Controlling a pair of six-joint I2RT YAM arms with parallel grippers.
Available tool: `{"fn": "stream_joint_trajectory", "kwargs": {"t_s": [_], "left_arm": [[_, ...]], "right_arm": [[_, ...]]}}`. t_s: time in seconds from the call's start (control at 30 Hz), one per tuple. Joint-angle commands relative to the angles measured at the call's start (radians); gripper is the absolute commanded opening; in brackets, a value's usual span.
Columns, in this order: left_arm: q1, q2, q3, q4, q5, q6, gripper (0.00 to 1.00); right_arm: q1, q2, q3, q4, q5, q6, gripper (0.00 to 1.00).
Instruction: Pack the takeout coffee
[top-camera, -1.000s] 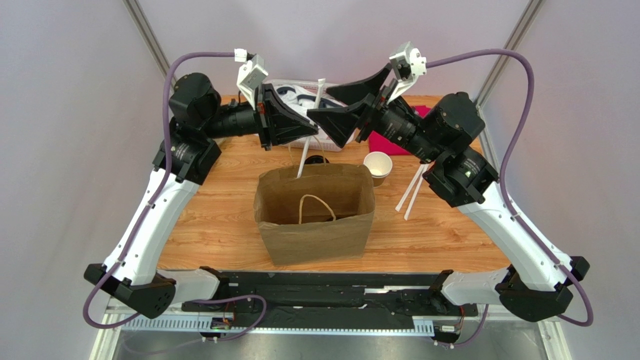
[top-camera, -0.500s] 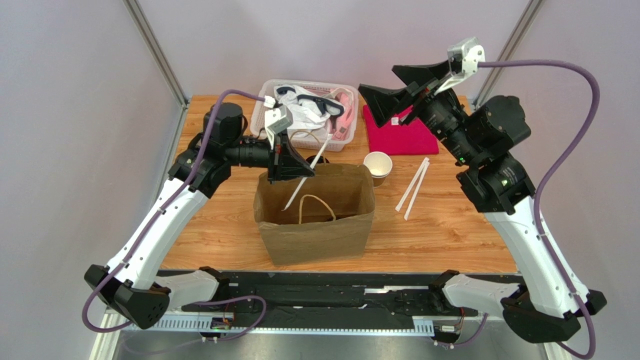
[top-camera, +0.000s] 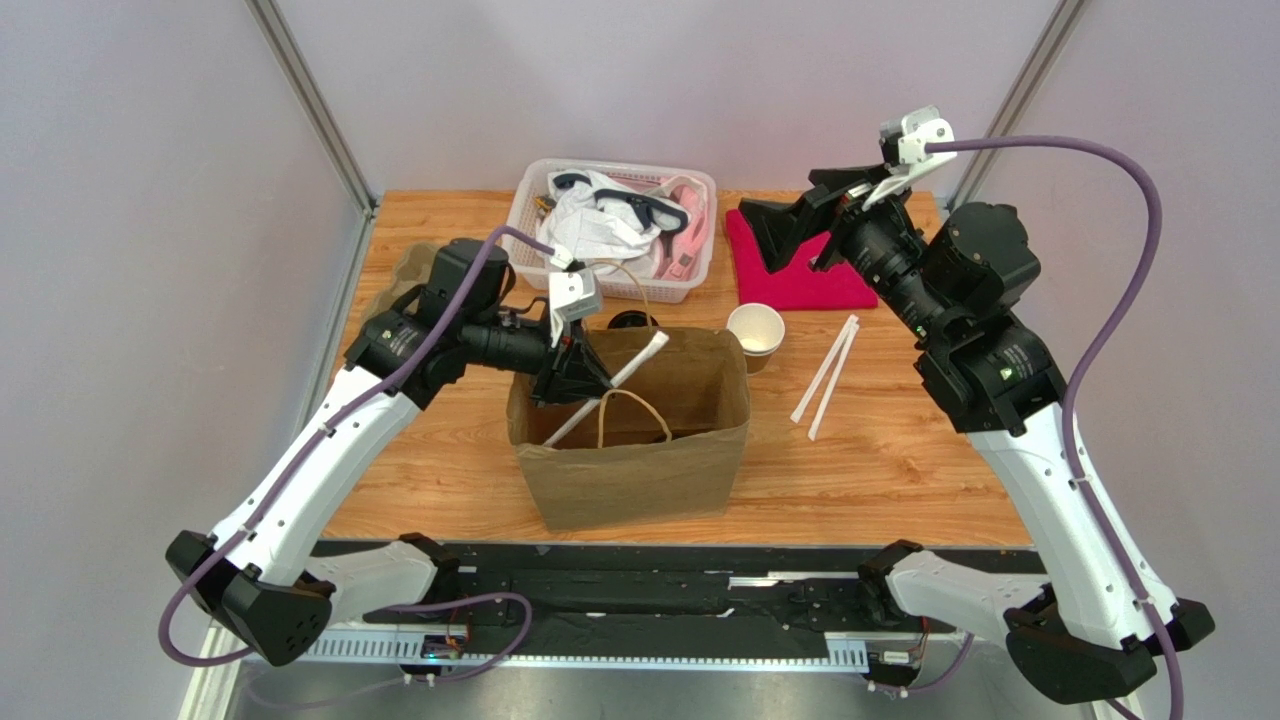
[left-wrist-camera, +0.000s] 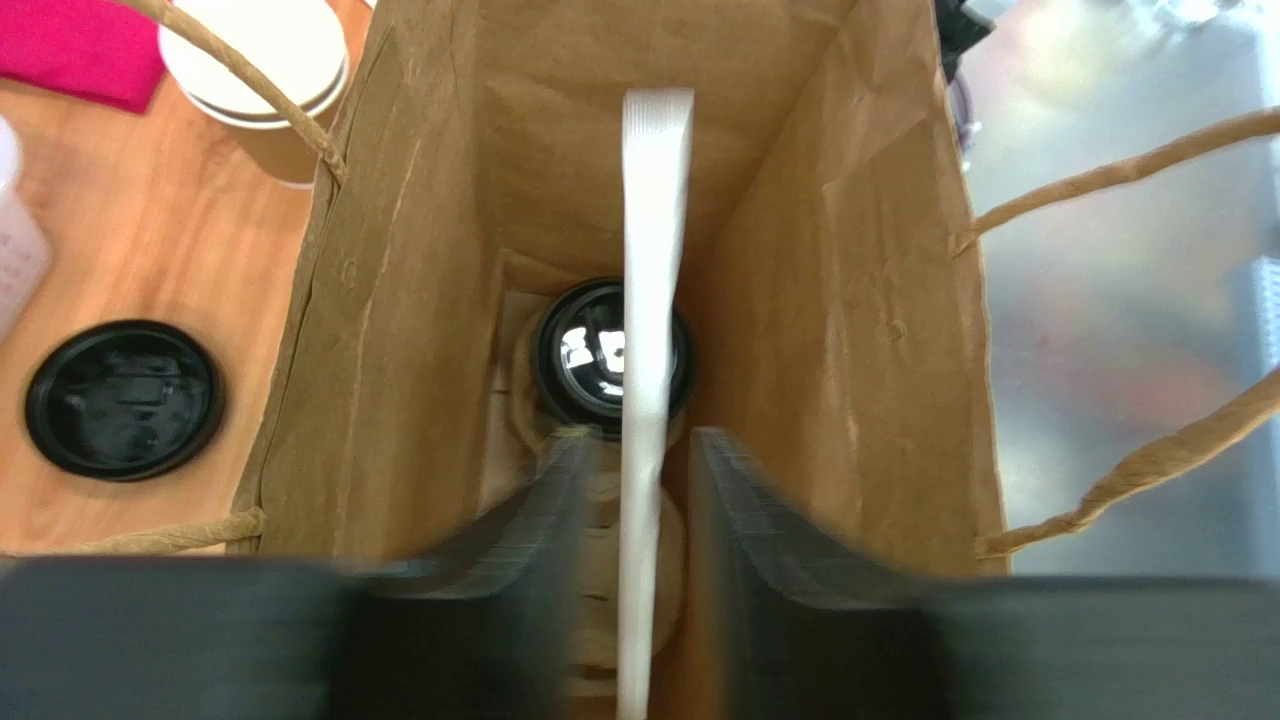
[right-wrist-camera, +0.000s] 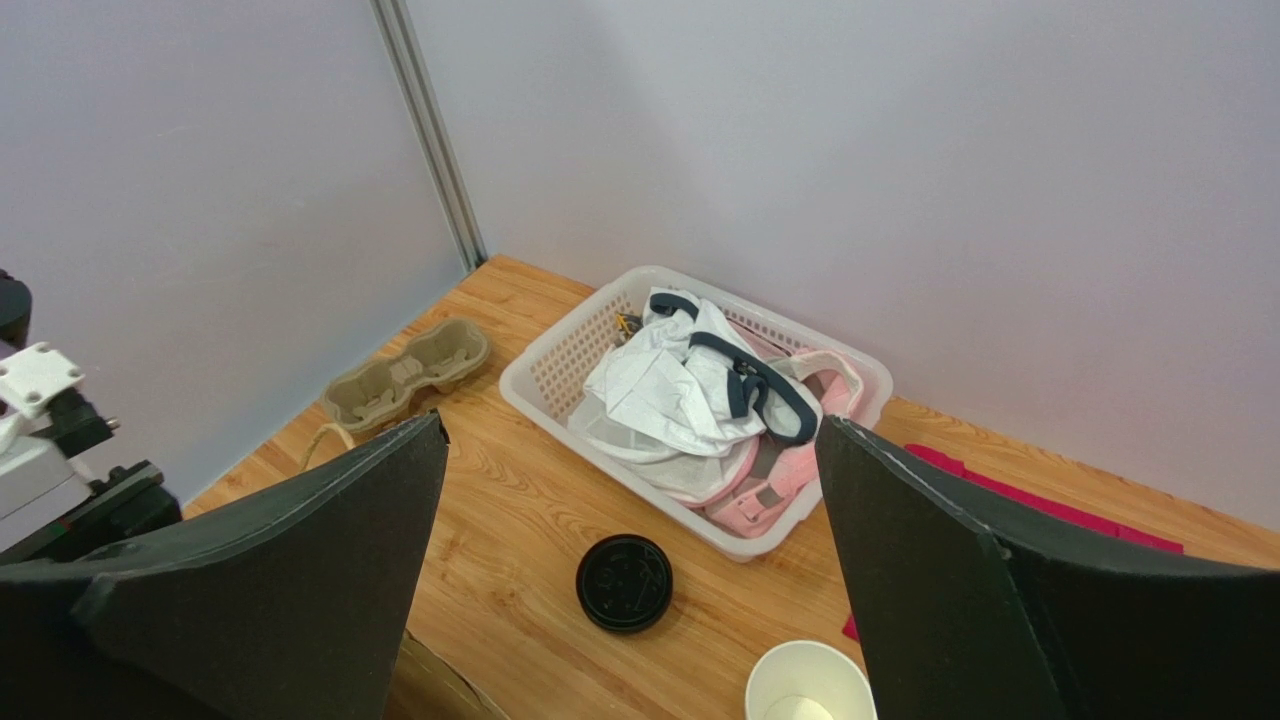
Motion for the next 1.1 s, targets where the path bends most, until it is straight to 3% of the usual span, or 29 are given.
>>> {"fn": "stream_joint_trajectory", "kwargs": {"t_s": [0.0, 0.27, 0.33, 0.47, 0.67, 0.83, 1.07], "left_arm": [[-0.013, -0.032, 0.045, -0.042, -0.057, 0.055, 0.54], [-0.007, -0.015, 0.239, -0.05, -0.16, -0.049, 0.72], [0.023, -0.018, 0.276, -0.036, -0.168, -0.11, 0.77], [0.14, -0.019, 0.374, -0.003, -0.142, -0.232, 0.96], [0.42, 0.048, 0.5, -0.083, -0.172, -0.355, 0.97], [0.574, 0.189, 0.626, -0.318, -0.214, -0.245, 0.98], [0.698, 0.203, 0.39, -0.366, -0.26, -0.094, 0.98]], "right_arm": [[-0.019, -0.009, 0.002, -0.016, 0.038, -0.017, 1.0], [-0.067, 0.02, 0.031, -0.054, 0.032, -0.001, 1.0], [-0.079, 0.026, 0.036, -0.065, 0.026, 0.005, 1.0], [-0.117, 0.034, 0.037, -0.08, 0.018, 0.025, 1.0], [-0.215, 0.042, 0.016, -0.127, -0.002, 0.034, 1.0], [-0.346, 0.078, 0.028, -0.268, -0.069, 0.033, 1.0], [-0.455, 0.06, -0.087, -0.396, -0.121, -0.067, 1.0]]}}
